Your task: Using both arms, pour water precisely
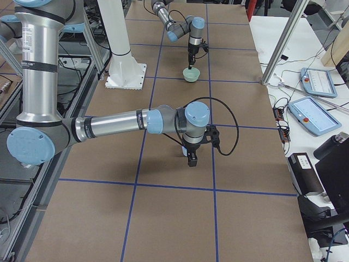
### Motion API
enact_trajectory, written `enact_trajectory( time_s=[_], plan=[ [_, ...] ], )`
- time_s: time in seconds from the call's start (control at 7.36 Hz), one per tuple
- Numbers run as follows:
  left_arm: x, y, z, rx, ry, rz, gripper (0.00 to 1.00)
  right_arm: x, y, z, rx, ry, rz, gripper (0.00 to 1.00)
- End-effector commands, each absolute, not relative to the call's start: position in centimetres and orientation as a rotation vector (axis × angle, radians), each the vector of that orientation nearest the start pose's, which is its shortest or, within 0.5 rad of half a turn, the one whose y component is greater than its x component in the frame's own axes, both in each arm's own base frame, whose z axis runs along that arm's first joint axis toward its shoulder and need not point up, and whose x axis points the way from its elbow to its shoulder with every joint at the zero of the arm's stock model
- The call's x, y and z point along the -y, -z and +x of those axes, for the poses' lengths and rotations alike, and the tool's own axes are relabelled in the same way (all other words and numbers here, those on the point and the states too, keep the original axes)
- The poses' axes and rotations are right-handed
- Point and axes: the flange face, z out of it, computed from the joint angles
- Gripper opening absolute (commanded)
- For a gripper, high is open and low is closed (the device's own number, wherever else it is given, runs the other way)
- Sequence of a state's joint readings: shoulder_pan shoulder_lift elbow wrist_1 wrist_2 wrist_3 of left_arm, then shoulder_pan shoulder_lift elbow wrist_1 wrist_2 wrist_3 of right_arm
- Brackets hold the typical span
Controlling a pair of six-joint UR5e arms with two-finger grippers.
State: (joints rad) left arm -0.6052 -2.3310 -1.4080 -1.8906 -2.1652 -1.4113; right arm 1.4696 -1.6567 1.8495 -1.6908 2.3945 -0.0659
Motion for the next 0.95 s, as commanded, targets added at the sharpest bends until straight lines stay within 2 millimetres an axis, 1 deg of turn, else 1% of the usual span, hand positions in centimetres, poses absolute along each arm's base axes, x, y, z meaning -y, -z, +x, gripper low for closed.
enact_trajectory(
  time_s=[0.0,0.14,0.27,0.41,0.54,0.68,0.82],
  plan=[
    [48.9,-21.9,57.2,-1.024,0.134,-0.18,0.4,45.6,-57.2,1.3,0.847,0.186,0.049,1.0],
    [49.1,-21.6,57.0,-1.028,0.138,-0.166,0.76,45.7,-56.9,1.2,0.859,0.188,0.053,1.0],
    [49.3,-21.0,56.4,-1.039,0.142,-0.158,0.88,45.8,-56.7,1.0,0.86,0.195,0.056,1.0],
    [49.7,-19.6,54.6,-1.066,0.146,-0.139,0.88,46.0,-56.4,0.5,0.861,0.228,0.108,1.0],
    [49.5,-18.6,52.8,-1.094,0.147,-0.118,0.89,46.0,-56.6,-1.0,0.867,0.298,0.185,1.0],
    [49.3,-19.2,52.4,-1.093,0.15,-0.118,0.89,44.6,-57.2,-1.9,0.874,0.356,0.26,1.0],
    [49.4,-19.2,52.2,-1.094,0.153,-0.117,0.9,42.1,-58.1,-2.1,0.878,0.418,0.369,1.0]
  ],
)
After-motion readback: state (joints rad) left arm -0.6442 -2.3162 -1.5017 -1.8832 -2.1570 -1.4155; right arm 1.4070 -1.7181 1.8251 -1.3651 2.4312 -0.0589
